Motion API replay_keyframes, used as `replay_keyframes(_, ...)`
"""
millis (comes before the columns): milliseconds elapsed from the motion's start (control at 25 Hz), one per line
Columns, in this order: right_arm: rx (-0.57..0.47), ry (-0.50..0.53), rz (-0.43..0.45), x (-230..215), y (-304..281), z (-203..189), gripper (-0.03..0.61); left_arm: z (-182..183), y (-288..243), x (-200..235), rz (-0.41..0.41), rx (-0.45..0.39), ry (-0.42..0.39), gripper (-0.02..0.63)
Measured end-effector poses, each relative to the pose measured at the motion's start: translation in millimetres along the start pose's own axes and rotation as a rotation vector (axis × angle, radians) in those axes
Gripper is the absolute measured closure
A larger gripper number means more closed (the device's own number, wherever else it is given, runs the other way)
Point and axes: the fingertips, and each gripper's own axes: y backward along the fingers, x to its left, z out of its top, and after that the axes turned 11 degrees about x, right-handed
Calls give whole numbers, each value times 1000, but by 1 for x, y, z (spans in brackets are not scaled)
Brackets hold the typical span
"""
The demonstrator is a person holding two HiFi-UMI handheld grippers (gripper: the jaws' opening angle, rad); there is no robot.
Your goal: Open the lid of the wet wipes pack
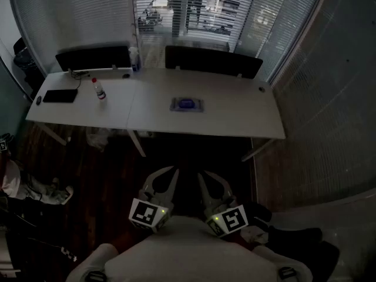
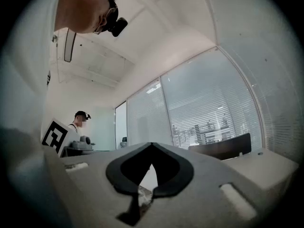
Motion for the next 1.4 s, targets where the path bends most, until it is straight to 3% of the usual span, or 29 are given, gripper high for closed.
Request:
replay_keyframes(240,-6,-15,2,-6,1,2,579,3,-6,-2,0,-3,-14,611)
replay_keyframes(440,-69,-102,40,-14,7,12,578,5,-14,-7,7,2,-12,611)
replay_keyframes(1400,-72,-78,28,-100,35,14,578,12,-87,-54,33,-4,-31,611)
